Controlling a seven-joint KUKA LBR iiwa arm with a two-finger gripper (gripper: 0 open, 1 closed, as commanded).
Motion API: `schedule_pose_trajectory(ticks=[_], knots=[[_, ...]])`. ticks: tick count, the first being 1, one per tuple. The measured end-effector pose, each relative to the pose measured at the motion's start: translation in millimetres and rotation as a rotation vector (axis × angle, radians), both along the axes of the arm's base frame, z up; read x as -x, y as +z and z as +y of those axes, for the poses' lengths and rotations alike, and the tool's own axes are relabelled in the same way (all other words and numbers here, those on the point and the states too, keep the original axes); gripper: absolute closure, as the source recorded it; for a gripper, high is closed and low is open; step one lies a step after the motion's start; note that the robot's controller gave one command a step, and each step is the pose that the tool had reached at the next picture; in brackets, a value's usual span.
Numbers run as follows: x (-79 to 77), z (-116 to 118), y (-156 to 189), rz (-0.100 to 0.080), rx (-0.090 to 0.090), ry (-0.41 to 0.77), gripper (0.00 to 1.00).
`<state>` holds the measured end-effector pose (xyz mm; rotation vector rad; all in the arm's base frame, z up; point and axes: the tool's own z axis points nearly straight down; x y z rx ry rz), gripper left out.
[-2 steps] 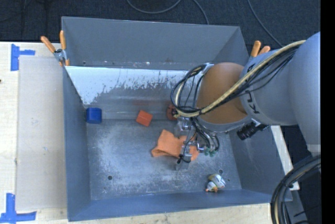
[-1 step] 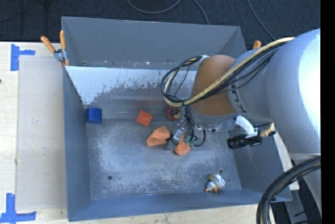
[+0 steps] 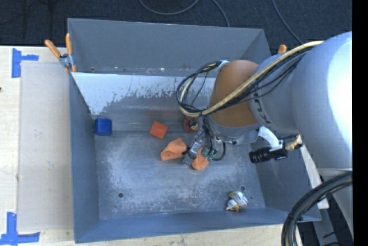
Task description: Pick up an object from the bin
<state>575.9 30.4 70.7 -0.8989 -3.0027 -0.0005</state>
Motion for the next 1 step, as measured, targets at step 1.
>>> schedule_pose_trajectory(ticks=[1], knots=[[-30.9,-0.5,-0.9,0.013,0.002,-0.208,1.0]])
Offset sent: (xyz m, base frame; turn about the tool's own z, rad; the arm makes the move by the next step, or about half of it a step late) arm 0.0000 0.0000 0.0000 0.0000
